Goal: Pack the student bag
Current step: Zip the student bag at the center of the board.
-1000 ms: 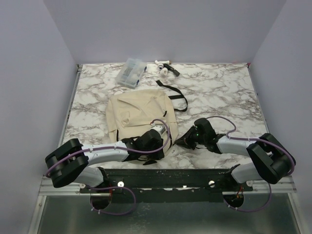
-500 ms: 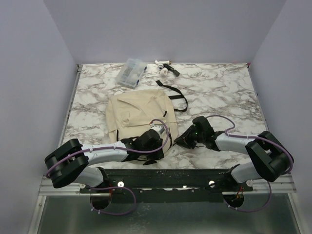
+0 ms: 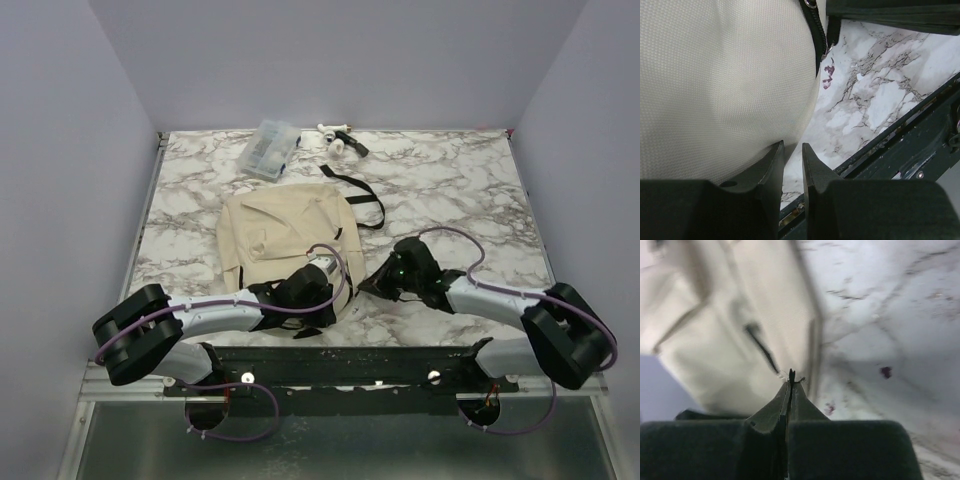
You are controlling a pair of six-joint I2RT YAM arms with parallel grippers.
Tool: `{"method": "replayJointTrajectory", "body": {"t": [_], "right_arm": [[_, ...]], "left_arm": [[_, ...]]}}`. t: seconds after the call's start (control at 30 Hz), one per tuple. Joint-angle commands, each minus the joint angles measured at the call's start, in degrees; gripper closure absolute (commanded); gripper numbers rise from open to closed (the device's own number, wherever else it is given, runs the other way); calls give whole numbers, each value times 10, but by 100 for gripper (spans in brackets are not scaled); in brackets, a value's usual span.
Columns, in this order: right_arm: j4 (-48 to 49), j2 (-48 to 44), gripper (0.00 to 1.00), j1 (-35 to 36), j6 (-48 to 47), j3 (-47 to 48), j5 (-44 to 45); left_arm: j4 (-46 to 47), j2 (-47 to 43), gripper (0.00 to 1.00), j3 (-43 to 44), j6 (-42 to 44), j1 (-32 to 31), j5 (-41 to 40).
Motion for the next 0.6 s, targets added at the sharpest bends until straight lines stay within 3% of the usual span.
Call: {"method": "replayJointTrajectory", "body": {"t": [0.0,0.27,0.57], "right_arm": [[32,-89,99,7,-38,-21,36],[83,-11,100,8,-122,53,15],[63,50,99,6,-154,109,77]], "left_arm": [[5,4,78,-10,-4,8,-3],[7,12,80,-6,-4,8,10],[9,37,100,-23,-21,13,16]]}}
